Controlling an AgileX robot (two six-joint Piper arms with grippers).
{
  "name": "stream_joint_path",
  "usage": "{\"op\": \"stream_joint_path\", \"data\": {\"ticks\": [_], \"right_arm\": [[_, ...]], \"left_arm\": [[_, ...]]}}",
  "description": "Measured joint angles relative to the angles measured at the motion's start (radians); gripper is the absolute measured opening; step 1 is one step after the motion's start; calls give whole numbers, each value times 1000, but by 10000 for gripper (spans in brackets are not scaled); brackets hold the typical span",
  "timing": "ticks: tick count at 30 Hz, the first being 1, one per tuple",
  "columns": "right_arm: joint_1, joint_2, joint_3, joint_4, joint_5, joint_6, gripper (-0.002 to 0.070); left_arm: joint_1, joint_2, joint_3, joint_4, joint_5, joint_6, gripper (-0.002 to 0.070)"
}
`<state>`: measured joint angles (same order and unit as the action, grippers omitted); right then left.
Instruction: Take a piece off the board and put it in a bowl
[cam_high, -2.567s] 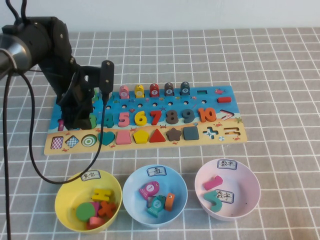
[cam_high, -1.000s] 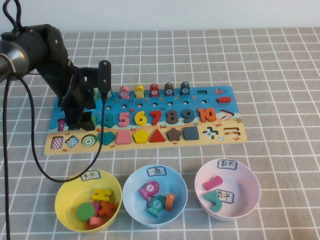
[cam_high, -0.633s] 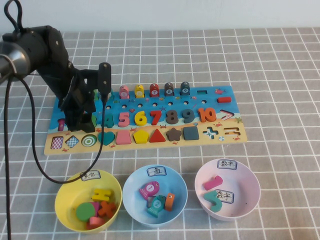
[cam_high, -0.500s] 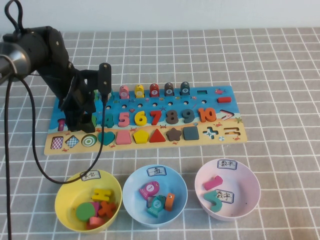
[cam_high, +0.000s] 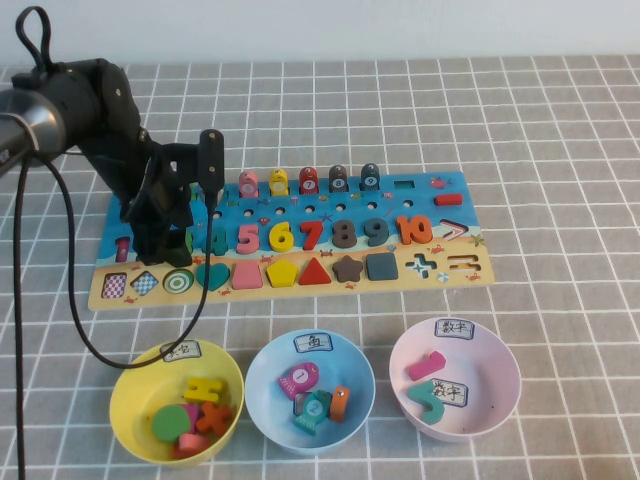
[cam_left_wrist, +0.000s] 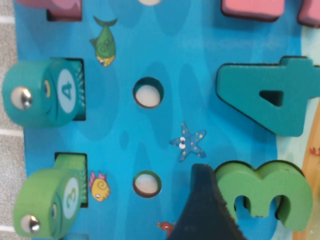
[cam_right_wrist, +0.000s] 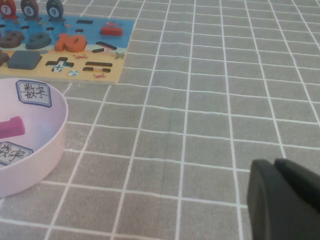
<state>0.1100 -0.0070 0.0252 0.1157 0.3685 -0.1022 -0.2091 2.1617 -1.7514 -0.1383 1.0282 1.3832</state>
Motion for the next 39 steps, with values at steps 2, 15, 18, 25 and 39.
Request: {"op": "stream_joint_path", "data": {"ticks": [2, 15, 18, 25, 39], "right_arm": [[0, 0, 0, 2, 0, 0, -17], [0, 0, 0, 2, 0, 0, -17], [0, 0, 0, 2, 0, 0, -17], [0, 0, 0, 2, 0, 0, -17], [0, 0, 0, 2, 0, 0, -17]], "left_arm": [[0, 0, 0, 0, 0, 0, 435], [0, 0, -17, 0, 39, 0, 435], [0, 0, -39, 0, 45, 0, 435], [0, 0, -53, 0, 60, -23, 435], [0, 0, -54, 26, 35, -45, 435]]}}
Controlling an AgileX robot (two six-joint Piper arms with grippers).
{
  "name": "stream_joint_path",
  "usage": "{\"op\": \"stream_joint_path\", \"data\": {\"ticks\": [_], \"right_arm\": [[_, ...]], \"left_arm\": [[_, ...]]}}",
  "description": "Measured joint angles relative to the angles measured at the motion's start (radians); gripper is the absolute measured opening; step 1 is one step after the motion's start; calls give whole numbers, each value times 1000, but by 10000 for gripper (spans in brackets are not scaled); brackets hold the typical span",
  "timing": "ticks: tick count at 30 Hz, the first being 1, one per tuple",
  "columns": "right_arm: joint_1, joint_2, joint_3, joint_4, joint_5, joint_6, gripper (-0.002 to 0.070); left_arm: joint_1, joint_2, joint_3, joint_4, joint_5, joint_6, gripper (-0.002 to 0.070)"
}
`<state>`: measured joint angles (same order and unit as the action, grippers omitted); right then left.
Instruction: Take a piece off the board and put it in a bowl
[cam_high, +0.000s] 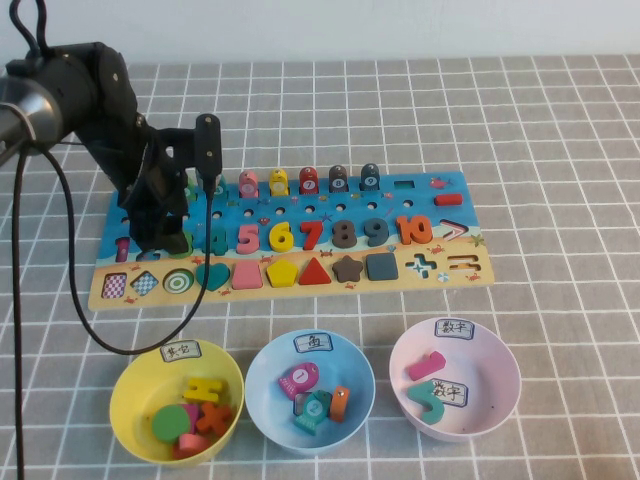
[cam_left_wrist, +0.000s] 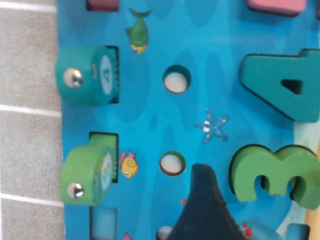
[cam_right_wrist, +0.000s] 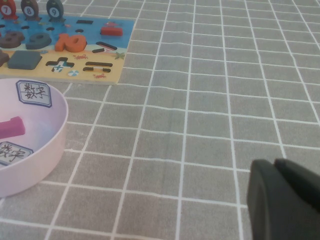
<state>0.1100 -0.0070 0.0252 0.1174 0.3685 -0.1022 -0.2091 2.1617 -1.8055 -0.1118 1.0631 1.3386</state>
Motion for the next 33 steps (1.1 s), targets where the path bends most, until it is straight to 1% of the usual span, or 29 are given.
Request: {"op": "stream_joint_path", "data": {"ticks": [7, 20, 26, 28, 33], "right_arm": [[0, 0, 0, 0, 0, 0, -17], [0, -2, 0, 0, 0, 0, -17], [0, -2, 0, 0, 0, 0, -17], [0, -2, 0, 0, 0, 0, -17], [0, -2, 0, 0, 0, 0, -17]], "left_arm": [[0, 13, -2, -27, 8, 0, 435], [0, 33, -4, -29, 9, -1, 435], [0, 33, -4, -29, 49, -5, 433], [0, 33, -5, -29, 58, -5, 422], [0, 33, -5, -27, 60, -9, 366]]}}
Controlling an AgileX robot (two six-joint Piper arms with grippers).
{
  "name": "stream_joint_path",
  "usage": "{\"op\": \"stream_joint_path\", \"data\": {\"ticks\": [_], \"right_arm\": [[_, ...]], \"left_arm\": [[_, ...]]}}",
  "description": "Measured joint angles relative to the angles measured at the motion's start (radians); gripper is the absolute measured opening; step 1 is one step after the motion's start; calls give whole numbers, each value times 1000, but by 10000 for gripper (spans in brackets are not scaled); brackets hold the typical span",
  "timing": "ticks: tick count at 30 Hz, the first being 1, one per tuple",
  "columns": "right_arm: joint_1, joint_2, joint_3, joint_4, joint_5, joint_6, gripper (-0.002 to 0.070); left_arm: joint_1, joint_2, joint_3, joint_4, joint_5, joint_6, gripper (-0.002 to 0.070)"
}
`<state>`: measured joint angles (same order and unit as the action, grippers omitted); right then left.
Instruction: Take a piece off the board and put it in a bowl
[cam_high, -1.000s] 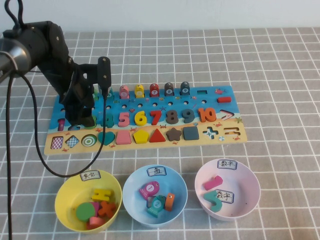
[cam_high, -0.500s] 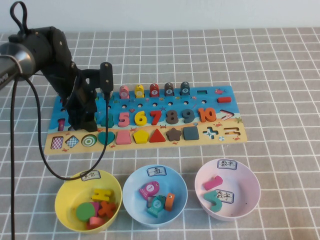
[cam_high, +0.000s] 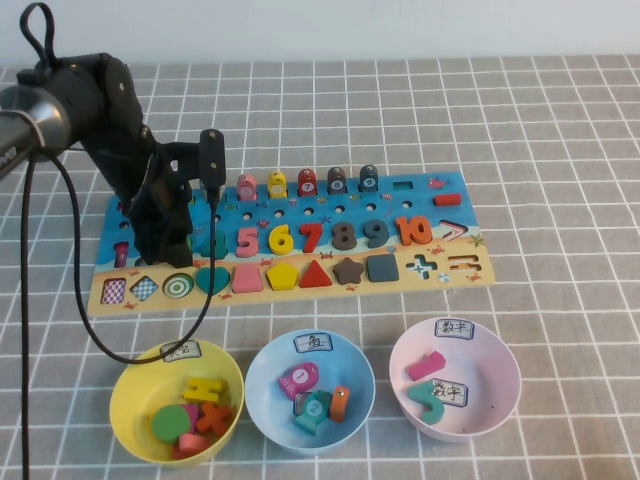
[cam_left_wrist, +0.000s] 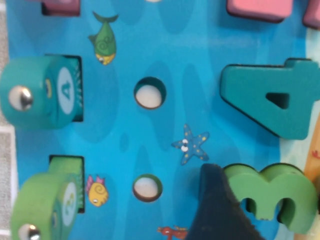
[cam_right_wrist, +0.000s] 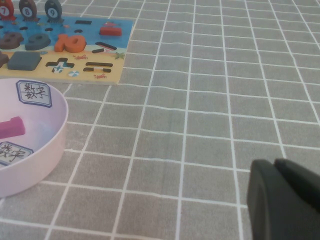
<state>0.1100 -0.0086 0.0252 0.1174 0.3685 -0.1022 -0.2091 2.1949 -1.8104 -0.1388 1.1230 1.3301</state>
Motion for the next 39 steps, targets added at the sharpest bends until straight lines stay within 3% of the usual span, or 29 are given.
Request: {"op": "stream_joint_path", "data": {"ticks": [5, 39], "right_arm": [[0, 0, 0, 0, 0, 0, -17], [0, 0, 0, 0, 0, 0, -17]], "left_arm": [[0, 0, 0, 0, -11, 0, 323], [0, -72, 0, 3, -63, -14, 321]]}}
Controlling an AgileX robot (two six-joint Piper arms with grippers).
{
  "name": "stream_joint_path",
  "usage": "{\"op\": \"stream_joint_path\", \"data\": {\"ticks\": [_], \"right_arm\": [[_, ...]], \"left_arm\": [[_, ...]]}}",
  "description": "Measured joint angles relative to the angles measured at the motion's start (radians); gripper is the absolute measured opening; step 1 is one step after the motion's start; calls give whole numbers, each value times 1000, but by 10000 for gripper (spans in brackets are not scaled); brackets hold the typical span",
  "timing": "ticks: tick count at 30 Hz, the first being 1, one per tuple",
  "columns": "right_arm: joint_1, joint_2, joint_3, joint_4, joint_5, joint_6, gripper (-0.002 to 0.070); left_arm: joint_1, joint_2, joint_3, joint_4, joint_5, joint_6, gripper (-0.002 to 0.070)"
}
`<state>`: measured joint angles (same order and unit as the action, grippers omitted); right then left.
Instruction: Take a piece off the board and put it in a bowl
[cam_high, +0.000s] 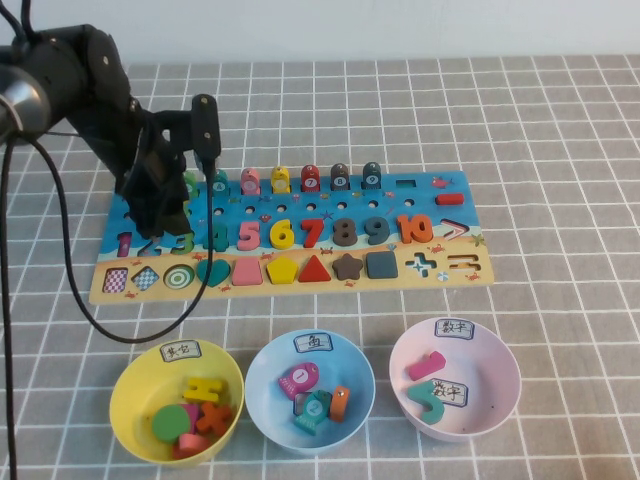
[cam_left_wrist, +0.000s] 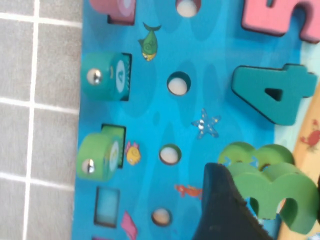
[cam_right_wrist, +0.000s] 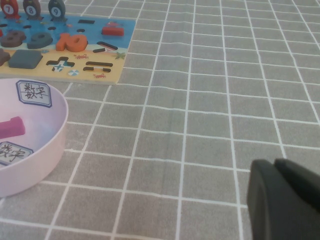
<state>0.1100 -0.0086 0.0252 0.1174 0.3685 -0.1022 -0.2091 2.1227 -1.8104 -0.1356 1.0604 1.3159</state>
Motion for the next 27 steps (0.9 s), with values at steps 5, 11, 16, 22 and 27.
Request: {"op": "stream_joint_path", "data": {"ticks": [5, 11, 16, 22, 27], "right_arm": [[0, 0, 0, 0, 0, 0, -17], [0, 0, 0, 0, 0, 0, -17], [0, 0, 0, 0, 0, 0, -17], [0, 0, 0, 0, 0, 0, -17], [0, 0, 0, 0, 0, 0, -17]], "left_arm": [[0, -55, 0, 0, 40, -200, 321], [0, -139, 0, -2, 124, -615, 321], [0, -197, 0, -4, 165, -845, 321], [0, -291, 9, -4, 171, -962, 321], [0, -433, 106, -9, 171, -1001, 321]]}}
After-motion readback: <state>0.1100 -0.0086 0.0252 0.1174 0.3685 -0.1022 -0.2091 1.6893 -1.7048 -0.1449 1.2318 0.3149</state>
